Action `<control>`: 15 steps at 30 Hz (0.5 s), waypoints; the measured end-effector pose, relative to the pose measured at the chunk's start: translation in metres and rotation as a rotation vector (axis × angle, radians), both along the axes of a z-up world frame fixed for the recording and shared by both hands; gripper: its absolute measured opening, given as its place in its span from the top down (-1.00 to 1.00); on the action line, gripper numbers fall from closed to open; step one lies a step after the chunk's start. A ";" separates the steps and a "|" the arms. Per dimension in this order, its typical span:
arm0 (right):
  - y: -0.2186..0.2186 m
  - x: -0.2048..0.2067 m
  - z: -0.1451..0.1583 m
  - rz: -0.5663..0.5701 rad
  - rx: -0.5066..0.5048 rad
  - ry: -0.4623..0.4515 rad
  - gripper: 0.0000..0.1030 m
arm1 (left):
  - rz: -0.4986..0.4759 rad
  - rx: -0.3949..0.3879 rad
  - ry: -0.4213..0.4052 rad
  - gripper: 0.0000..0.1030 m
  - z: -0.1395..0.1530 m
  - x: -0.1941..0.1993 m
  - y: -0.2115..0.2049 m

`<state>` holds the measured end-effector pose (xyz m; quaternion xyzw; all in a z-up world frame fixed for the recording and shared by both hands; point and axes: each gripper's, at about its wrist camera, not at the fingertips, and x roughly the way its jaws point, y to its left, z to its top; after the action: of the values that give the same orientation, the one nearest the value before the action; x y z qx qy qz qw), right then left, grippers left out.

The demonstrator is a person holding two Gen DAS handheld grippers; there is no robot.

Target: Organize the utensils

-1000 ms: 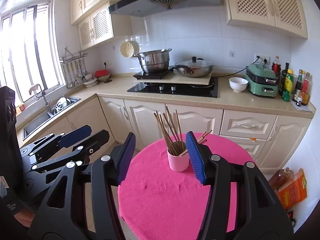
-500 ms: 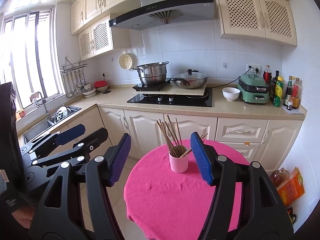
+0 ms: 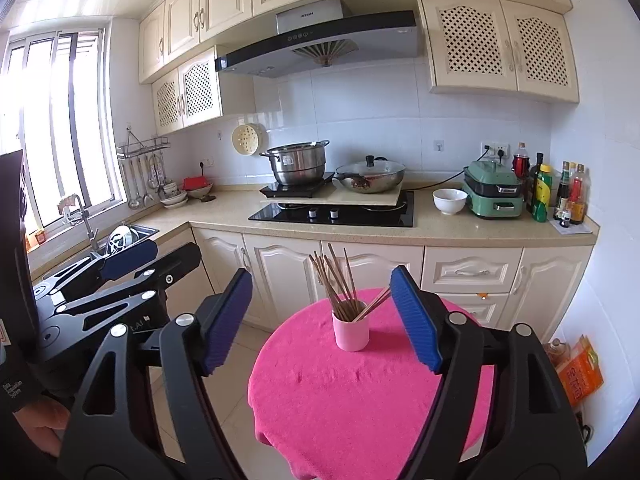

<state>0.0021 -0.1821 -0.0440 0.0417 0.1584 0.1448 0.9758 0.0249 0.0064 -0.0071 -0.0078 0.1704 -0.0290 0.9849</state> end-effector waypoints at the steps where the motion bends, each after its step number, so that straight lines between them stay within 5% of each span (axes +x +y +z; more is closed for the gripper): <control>1: 0.000 0.000 0.001 0.001 -0.001 0.000 -0.42 | 0.002 0.001 -0.003 -0.11 0.001 -0.001 -0.001; 15: -0.009 -0.004 0.007 0.003 0.004 -0.014 -0.51 | 0.010 -0.006 -0.011 -0.11 0.006 -0.001 -0.006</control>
<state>-0.0018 -0.1914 -0.0374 0.0422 0.1512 0.1466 0.9766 0.0236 0.0003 -0.0008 -0.0112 0.1649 -0.0244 0.9860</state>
